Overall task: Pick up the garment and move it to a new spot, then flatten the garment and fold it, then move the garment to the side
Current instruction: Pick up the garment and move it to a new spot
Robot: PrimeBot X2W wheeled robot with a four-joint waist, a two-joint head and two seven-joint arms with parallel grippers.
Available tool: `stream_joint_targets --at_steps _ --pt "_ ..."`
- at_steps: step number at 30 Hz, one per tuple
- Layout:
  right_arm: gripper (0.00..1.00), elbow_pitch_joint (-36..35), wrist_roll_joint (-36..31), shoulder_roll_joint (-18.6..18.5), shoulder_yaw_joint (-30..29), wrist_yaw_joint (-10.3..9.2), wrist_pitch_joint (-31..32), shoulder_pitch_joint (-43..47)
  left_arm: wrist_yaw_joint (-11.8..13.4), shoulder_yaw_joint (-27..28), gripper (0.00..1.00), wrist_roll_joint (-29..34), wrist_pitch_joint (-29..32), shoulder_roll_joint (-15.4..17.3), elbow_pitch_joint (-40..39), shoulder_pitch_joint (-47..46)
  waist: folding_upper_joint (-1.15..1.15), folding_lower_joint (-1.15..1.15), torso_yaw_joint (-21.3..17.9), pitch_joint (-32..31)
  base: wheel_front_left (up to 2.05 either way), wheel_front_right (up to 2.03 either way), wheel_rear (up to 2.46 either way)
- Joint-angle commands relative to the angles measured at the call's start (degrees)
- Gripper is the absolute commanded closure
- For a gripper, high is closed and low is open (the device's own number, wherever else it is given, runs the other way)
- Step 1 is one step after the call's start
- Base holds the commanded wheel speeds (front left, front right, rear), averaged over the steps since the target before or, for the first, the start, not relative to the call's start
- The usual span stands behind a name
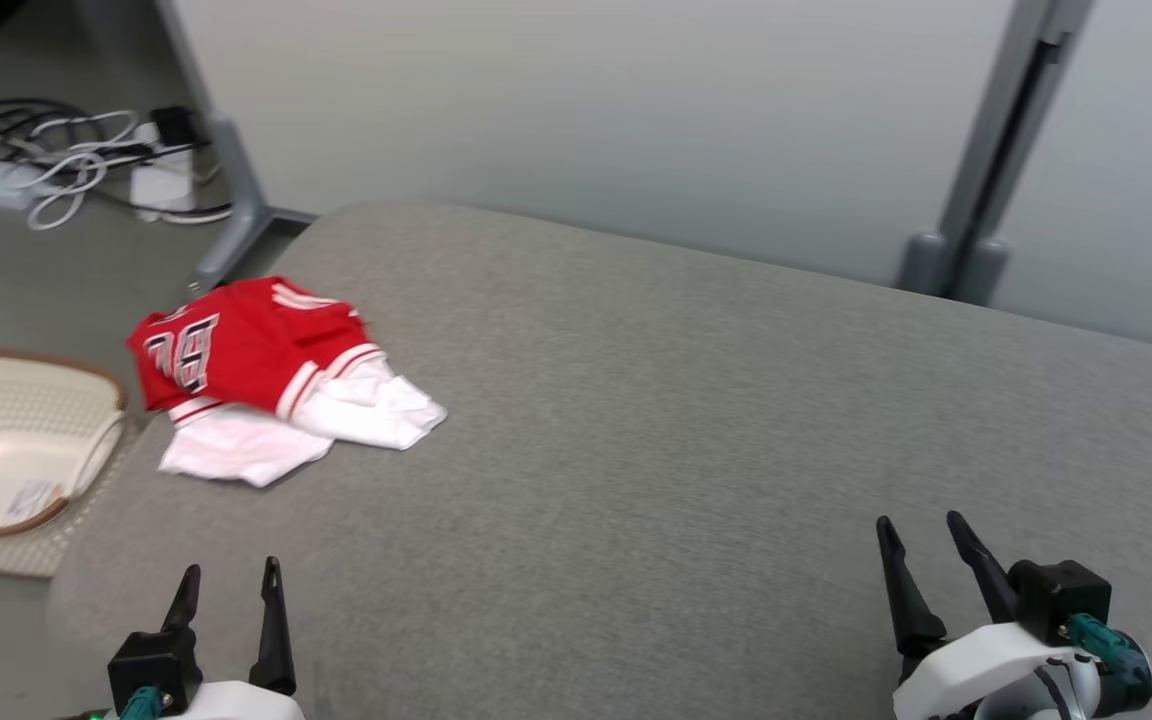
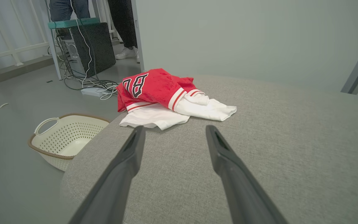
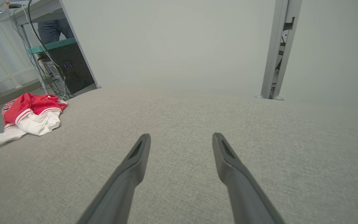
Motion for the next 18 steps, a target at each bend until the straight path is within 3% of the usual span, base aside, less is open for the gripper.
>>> stream_joint_targets --at_steps 1,9,18 --pt "0.00 0.02 0.20 -0.34 0.53 -0.02 -0.26 -0.50 -0.06 0.72 0.00 0.31 -0.01 0.20 -0.14 0.08 0.00 0.00 4.65 0.54 0.00 0.00 0.00" --pt "0.00 0.31 0.74 -0.38 2.05 -0.02 -0.27 -1.38 -0.27 3.55 0.00 -0.38 -0.01 0.17 0.05 0.67 0.00 0.00 10.33 1.16 0.00 0.00 0.00" --pt "0.00 0.49 0.06 -0.43 3.49 -0.02 -0.27 -2.35 -1.58 4.92 0.00 -3.26 -0.02 0.13 2.05 -0.09 0.00 0.00 9.01 2.21 0.00 0.00 0.00"
